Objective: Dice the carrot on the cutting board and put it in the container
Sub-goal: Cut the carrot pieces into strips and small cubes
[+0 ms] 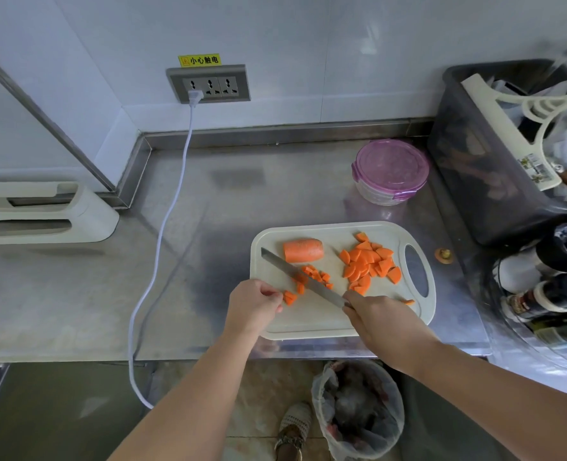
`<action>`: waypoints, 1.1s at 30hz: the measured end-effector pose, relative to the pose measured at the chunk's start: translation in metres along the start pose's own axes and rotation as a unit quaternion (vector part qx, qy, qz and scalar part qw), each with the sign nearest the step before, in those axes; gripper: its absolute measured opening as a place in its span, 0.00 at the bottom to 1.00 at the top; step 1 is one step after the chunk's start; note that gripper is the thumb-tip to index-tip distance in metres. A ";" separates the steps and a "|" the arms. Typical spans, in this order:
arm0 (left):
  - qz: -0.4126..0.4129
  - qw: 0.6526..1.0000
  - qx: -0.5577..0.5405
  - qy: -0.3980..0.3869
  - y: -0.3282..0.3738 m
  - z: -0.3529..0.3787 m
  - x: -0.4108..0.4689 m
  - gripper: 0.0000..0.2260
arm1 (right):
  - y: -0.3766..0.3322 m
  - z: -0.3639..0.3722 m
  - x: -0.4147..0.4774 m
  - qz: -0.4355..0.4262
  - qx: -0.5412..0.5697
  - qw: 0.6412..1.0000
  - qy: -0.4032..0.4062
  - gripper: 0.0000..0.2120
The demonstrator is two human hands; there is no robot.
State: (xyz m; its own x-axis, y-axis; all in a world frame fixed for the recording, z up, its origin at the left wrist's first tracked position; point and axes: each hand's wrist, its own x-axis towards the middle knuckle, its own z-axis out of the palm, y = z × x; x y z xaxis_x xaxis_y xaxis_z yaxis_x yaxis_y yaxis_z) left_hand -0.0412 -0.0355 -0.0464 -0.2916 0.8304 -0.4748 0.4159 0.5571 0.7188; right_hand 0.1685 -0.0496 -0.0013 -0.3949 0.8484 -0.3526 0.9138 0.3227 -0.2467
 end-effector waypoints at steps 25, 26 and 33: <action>0.353 0.766 0.513 -0.158 0.034 -0.010 0.037 0.14 | 0.009 -0.011 -0.008 0.065 0.050 0.996 0.024 0.10; 0.342 0.775 0.503 -0.172 0.034 -0.011 0.037 0.16 | 0.009 -0.011 -0.008 0.064 0.049 0.996 0.023 0.10; 0.334 0.784 0.483 -0.200 0.031 -0.016 0.033 0.15 | 0.008 -0.009 -0.006 0.060 0.052 0.997 0.014 0.12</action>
State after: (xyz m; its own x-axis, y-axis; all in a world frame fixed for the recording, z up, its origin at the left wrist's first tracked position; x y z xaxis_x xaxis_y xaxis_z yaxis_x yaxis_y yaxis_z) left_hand -0.0520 0.0086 -0.0313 0.4831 0.7698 -0.4172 0.8754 -0.4159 0.2462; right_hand 0.1790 -0.0489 0.0070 -0.2786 0.8902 -0.3605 0.9391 0.1739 -0.2962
